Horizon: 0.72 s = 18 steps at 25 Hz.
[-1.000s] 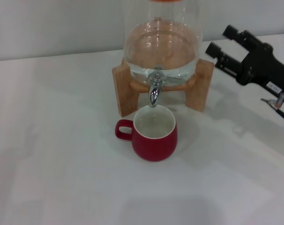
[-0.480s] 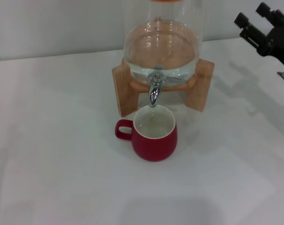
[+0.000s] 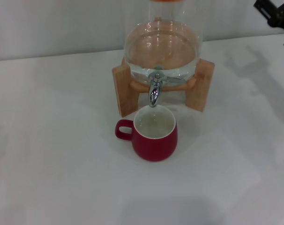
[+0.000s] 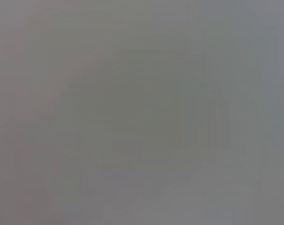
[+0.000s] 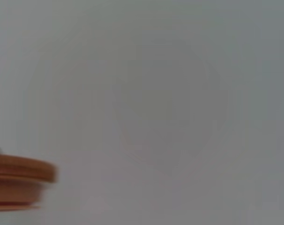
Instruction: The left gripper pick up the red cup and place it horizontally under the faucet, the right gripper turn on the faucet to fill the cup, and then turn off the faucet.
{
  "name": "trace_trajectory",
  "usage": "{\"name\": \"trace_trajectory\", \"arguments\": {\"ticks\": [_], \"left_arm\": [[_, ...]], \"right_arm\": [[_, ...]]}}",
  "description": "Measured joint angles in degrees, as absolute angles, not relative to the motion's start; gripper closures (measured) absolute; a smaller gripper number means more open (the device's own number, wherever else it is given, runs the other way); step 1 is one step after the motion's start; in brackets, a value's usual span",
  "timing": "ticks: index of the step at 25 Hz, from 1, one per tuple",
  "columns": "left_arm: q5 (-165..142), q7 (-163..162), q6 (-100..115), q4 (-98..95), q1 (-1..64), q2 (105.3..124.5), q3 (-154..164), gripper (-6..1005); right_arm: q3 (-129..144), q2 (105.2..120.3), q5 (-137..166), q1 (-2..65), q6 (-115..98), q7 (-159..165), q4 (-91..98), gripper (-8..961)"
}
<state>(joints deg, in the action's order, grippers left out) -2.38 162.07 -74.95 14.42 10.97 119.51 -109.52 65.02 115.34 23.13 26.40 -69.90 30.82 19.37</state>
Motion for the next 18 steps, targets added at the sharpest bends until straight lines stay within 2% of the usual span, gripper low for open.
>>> {"name": "trace_trajectory", "arguments": {"ticks": [18], "left_arm": [[0.49, 162.07, -74.93, 14.41, 10.59, 119.52, -109.51, 138]], "right_arm": [[63.97, 115.34, 14.27, 23.88, -67.42, 23.29, 18.42, 177]]}}
